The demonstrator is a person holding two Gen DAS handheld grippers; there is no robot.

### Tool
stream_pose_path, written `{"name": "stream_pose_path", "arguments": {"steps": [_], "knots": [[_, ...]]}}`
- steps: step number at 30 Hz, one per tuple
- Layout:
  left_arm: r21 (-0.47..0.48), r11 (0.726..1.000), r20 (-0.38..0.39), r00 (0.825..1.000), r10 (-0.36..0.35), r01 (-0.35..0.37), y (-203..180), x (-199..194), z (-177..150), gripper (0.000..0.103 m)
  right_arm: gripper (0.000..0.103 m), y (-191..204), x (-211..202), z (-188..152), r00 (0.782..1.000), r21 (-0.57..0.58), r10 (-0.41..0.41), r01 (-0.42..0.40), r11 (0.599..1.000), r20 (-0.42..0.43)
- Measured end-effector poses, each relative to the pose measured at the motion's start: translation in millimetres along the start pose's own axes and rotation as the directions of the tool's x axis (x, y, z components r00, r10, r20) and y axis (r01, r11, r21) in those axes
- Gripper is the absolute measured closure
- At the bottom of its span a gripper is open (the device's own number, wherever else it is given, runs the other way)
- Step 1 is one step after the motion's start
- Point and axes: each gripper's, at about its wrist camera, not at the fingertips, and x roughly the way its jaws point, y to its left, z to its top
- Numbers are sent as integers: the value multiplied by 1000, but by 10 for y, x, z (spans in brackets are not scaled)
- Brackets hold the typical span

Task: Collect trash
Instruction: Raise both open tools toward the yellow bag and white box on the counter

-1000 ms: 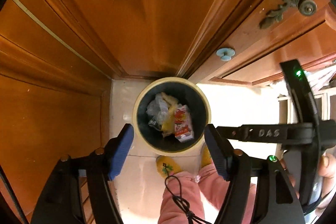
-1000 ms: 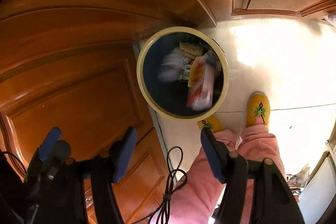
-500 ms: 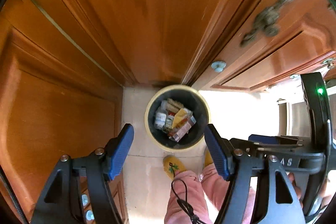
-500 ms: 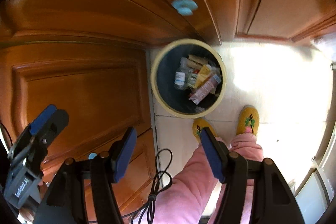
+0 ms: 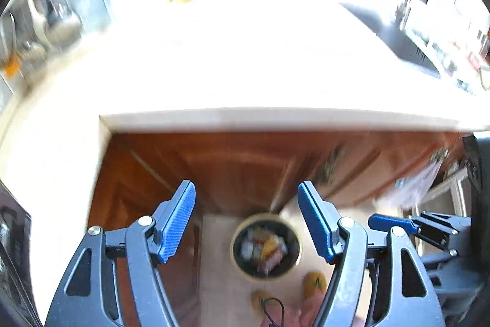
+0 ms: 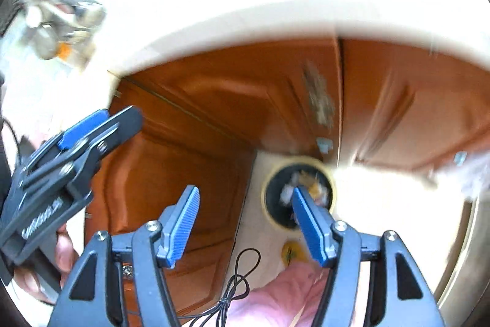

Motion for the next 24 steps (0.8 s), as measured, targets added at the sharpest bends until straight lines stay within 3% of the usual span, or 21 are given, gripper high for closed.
{"name": "stream_pose_path", "arguments": {"steps": [7,14,18,24], "knots": [[-13,1000,176,984,-18,20,-52,-528,534,35,39,398,-745,319,983,-115,-25,46,992,182],[-18,1000,330,944,9,-3,26,-1001,1010,35,39,695,-1302,713,936,-114,-76,122,986,343],[-60,998,369,928,53,-34,184,-1126,1279,35,39,786,-1539,1020,913,-45,-147,177,983,381],[-152,986,410,903,126,-69,507,-1263,1650,35,39,840,-1970,1450,879,-26,-119,147,989,461]]}}
